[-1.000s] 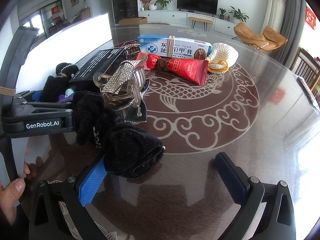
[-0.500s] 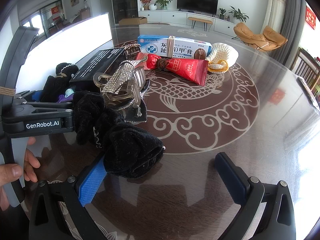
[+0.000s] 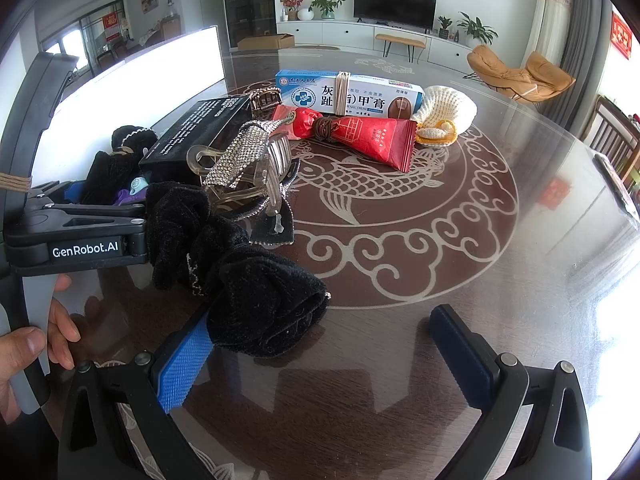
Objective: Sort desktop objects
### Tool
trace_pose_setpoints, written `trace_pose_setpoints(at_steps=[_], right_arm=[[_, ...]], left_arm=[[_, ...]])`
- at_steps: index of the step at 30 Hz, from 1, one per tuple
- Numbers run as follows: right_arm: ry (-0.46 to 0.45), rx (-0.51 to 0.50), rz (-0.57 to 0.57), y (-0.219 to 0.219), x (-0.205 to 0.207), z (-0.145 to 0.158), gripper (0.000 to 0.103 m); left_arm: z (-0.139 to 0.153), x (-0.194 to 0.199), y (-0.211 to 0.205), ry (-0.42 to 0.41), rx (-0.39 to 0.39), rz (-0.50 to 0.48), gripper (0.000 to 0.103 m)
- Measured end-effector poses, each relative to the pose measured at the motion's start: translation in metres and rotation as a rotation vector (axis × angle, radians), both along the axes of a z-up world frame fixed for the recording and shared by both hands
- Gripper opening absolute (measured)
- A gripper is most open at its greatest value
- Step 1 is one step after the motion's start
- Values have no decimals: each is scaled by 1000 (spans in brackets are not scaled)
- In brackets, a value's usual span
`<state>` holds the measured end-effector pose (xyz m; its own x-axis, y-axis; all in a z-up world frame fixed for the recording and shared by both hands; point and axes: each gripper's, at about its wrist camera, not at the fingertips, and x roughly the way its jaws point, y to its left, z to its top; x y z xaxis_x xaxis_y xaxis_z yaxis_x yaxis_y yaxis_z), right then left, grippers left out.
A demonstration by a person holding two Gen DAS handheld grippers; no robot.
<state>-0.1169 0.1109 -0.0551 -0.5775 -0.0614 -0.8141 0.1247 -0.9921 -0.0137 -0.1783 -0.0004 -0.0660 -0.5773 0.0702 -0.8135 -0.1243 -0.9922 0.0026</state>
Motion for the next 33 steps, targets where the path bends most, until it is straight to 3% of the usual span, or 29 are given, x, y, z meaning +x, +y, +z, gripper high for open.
trace_pose_setpoints(at_steps=[27,33], right_arm=[[0,0,-1,0,0,0,103],[0,0,-1,1,0,0,103]], left_arm=[[0,0,0,-1,-1,1,103],[1,17,-2,-4,-4,-22,103]])
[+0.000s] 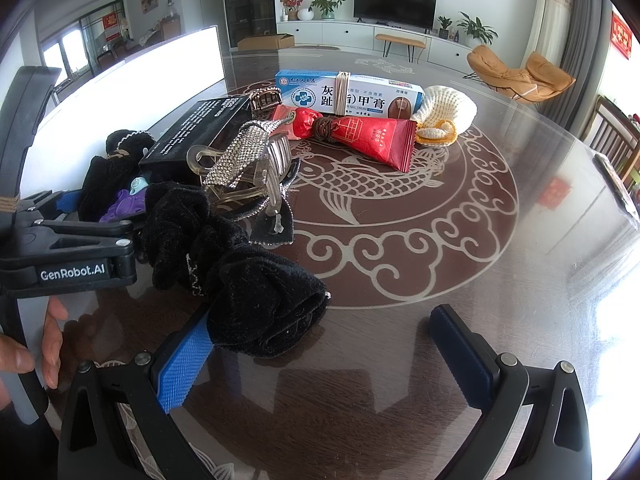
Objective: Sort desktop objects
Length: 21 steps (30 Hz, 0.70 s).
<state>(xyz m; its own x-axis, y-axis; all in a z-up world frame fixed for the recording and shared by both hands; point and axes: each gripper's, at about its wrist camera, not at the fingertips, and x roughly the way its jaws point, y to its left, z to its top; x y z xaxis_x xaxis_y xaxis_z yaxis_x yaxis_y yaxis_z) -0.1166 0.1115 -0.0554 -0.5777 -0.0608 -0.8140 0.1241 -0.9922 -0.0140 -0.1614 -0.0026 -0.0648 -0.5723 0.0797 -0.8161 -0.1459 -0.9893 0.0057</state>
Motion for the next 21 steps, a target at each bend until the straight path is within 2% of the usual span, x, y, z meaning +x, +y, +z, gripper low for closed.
trace_pose_setpoints(at_steps=[3,13,21], right_arm=[[0,0,0,0,0,0,103],[0,0,0,0,0,0,103],[0,0,-1,0,0,0,103]], left_arm=[[1,16,-5,-2,0,-19,103],[1,70,-15,25,3,38,103],[0,91,-16,48,7,33,103]])
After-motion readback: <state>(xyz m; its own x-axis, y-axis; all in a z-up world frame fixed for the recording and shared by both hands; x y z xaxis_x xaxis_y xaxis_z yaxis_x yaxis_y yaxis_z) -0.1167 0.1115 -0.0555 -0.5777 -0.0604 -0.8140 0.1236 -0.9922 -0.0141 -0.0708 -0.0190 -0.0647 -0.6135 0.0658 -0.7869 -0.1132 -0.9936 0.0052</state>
